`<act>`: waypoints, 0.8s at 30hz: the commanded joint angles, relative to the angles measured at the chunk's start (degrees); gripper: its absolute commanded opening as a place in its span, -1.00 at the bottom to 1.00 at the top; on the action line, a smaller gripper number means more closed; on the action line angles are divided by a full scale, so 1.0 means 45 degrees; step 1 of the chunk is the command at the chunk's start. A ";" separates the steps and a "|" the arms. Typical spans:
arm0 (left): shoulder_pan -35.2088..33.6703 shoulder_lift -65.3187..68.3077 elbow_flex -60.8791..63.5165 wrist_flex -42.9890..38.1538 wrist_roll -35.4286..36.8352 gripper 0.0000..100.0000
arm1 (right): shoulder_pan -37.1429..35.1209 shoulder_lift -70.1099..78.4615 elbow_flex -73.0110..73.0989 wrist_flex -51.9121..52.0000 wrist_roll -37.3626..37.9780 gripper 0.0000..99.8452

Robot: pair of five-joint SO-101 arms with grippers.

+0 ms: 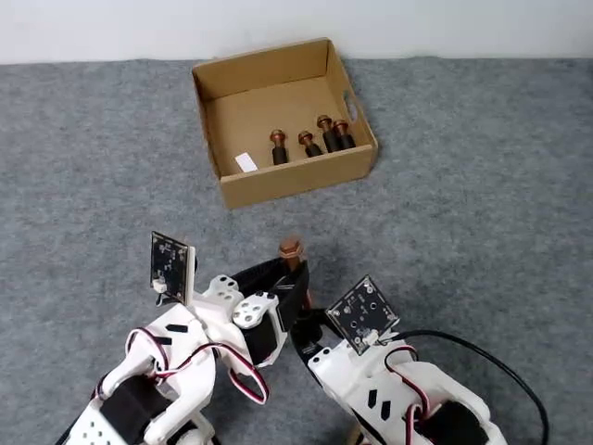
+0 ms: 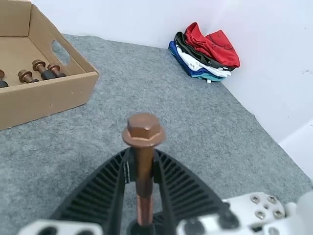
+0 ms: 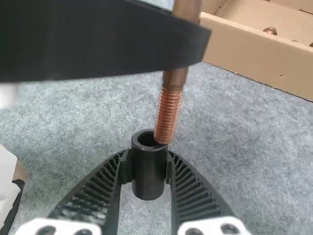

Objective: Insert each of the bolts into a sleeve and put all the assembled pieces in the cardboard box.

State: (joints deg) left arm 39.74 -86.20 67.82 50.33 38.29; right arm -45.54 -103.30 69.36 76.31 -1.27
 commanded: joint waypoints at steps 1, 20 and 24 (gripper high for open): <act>0.0117 -0.0059 -0.0967 0.0098 0.0098 -0.99 | 0.0068 -0.0029 -0.0430 -0.0479 0.0117 -0.98; 0.0098 -0.0059 -0.1319 0.0117 0.0078 -0.99 | 0.1143 -0.0049 -0.0313 -0.0576 0.0117 -0.98; 0.0098 -0.0059 -0.1280 0.0117 0.0078 -0.99 | 0.1319 -0.0068 -0.0371 -0.0596 0.0508 -0.98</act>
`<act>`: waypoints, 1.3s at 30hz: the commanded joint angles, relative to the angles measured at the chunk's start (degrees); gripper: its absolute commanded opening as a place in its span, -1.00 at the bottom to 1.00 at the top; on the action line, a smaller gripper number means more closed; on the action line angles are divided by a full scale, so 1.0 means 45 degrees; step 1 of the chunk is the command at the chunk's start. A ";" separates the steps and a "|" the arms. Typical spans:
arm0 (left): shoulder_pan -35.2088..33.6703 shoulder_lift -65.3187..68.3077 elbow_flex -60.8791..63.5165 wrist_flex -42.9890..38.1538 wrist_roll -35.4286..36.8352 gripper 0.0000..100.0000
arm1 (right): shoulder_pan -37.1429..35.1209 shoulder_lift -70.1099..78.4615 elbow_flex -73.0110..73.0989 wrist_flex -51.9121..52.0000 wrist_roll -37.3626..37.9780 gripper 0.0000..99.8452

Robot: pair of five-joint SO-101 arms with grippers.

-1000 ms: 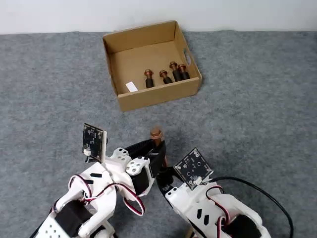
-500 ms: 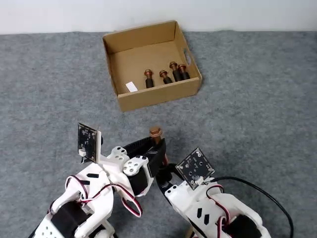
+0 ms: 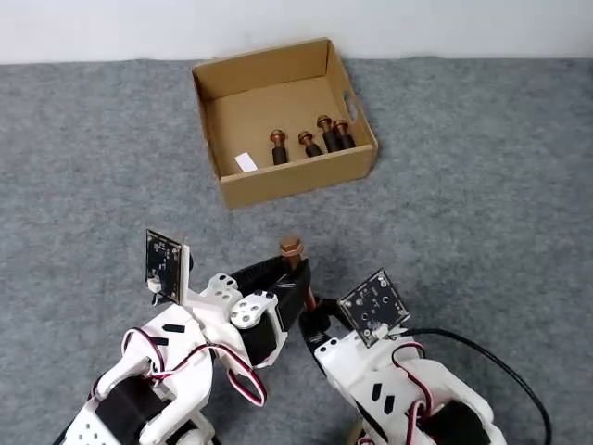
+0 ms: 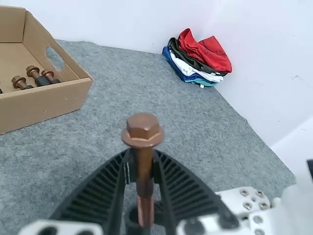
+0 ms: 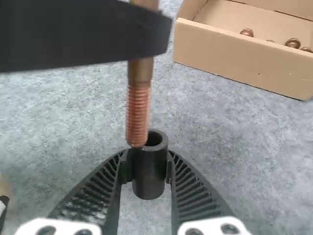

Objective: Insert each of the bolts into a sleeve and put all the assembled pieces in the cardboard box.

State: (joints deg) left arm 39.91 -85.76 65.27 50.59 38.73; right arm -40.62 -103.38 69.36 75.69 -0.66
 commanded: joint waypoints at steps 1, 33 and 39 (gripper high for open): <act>0.0059 -0.0137 -0.0674 0.0039 -0.0020 -0.99 | 0.0225 -0.0049 -0.0371 -0.0459 0.0469 -0.98; 0.0488 -0.0156 -0.0166 0.1055 -0.0020 -0.99 | 0.0264 -0.0049 -0.0371 -0.0459 0.0703 -0.98; 0.0567 -0.0098 0.0537 0.1055 0.0000 -0.99 | 0.0225 -0.0049 -0.0371 -0.0518 0.0703 -0.98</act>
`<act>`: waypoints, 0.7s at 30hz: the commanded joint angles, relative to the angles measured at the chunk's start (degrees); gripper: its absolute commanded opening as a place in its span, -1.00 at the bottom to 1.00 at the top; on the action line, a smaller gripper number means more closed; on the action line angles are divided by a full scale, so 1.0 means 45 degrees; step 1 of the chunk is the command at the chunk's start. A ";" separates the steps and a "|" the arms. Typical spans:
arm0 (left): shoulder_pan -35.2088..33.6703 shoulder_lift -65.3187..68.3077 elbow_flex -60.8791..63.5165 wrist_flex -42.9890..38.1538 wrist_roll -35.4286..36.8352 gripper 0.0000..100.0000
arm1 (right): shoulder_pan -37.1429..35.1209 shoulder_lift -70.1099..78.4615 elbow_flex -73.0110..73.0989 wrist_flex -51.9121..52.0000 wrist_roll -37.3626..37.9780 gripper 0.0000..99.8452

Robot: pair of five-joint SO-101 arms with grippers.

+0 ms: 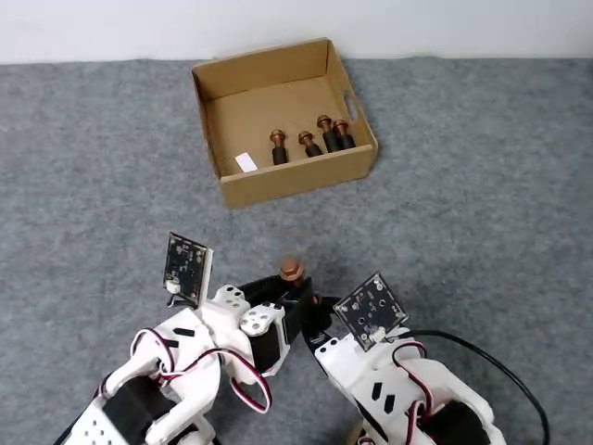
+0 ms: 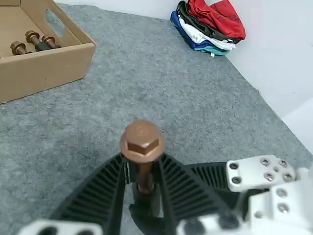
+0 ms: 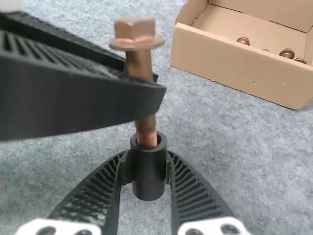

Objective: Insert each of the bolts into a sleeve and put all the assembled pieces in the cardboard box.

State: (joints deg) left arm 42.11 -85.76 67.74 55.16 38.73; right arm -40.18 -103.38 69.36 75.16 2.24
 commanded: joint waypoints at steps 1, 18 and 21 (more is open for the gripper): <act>0.0117 -0.0098 0.0264 0.0039 0.0000 -0.99 | 0.0127 -0.0049 -0.0371 -0.0596 0.0059 -0.98; -0.1270 -0.0078 -0.0459 0.1973 -0.2110 -0.46 | 0.0186 -0.0010 -0.0313 -0.1123 0.0078 -0.98; -0.1934 -0.0078 -0.1827 0.2696 -0.2286 -0.46 | 0.0244 -0.0010 -0.0293 -0.1123 0.0000 -0.98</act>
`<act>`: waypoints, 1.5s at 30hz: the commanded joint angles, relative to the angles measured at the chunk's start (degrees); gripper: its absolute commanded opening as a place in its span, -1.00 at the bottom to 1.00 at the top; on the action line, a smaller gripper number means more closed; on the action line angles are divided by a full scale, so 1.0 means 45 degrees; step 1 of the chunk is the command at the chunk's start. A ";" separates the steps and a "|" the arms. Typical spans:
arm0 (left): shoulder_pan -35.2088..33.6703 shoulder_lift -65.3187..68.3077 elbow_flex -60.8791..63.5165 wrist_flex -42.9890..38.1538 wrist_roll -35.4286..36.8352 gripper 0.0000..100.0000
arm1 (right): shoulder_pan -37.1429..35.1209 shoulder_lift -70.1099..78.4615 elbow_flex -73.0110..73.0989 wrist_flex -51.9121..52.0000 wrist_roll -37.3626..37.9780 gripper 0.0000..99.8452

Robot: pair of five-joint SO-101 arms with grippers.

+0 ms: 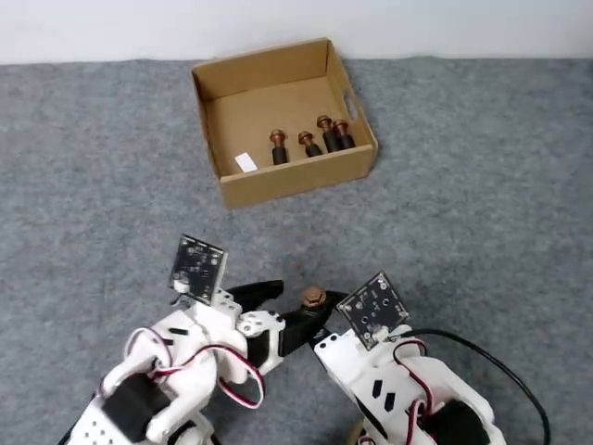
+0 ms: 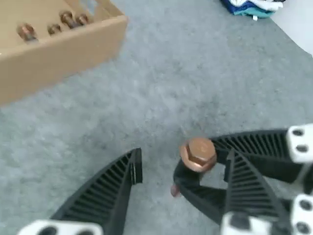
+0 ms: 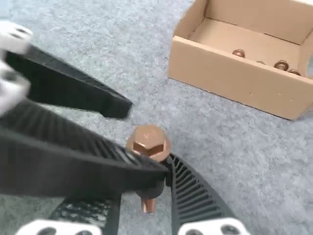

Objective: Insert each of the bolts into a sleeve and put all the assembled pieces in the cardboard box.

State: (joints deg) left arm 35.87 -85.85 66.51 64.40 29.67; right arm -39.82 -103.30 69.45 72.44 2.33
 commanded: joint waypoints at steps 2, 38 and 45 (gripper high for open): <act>-0.0899 -0.0137 -0.2354 0.1133 -0.0215 -0.46 | 0.0615 -0.0029 -0.0313 -0.0615 -0.0039 -0.98; -0.9221 -0.0391 0.6730 -0.4239 -0.6584 -0.99 | 0.4054 1.8667 -1.2816 -0.7551 -0.0332 -0.98; -0.9201 -0.0371 0.6730 -0.4200 -0.6564 -0.99 | 0.4425 2.3140 -1.6176 -0.9524 0.1621 -0.98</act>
State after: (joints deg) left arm -5.27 -86.99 97.10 45.14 0.92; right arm -20.66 -4.22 5.27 33.58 6.99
